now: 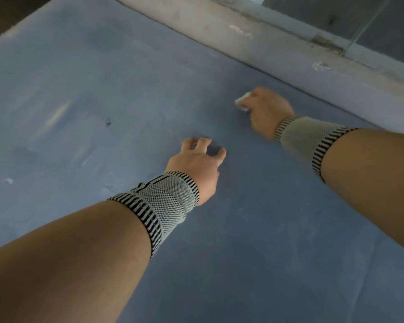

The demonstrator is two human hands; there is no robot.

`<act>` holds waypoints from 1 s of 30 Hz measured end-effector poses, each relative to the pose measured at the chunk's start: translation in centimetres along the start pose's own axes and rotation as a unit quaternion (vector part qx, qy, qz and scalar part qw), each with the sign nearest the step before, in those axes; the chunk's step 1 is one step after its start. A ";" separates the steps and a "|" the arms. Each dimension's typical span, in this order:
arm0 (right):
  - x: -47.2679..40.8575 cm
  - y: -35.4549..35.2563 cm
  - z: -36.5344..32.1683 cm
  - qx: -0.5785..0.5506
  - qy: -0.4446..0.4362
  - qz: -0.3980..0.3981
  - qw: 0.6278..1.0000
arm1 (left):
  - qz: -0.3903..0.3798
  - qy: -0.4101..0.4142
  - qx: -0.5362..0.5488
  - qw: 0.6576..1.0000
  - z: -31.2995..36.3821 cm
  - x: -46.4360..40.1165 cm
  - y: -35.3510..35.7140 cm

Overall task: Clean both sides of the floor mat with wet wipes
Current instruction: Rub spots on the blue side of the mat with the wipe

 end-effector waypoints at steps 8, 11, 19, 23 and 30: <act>3.6 1.0 0.5 -0.051 0.056 0.053 0.996 | 0.002 -0.004 -0.005 1.000 0.0 0.1 -0.1; 5.7 3.0 -3.0 -0.020 -0.133 -0.014 0.991 | 0.009 -0.007 -0.007 1.000 0.0 0.1 -0.1; 7.9 4.1 -4.2 -0.026 -0.108 0.006 0.994 | 0.008 -0.005 0.000 1.000 0.0 0.2 -0.1; 7.9 2.8 2.0 -0.099 0.103 0.057 0.988 | 0.007 -0.008 -0.002 1.000 0.0 0.1 0.0; 9.4 3.9 -4.5 -0.024 -0.116 -0.012 0.993 | 0.012 -0.001 0.011 1.000 0.0 0.4 -0.1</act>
Point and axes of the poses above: each hand's wrist, its own x-axis away from the middle knuckle, its own y-axis out of the palm, z = x × y, the point moved 7 cm from there along -x, towards the middle knuckle, and after that the axes turned 13 degrees about -z, right-handed, at the moved point
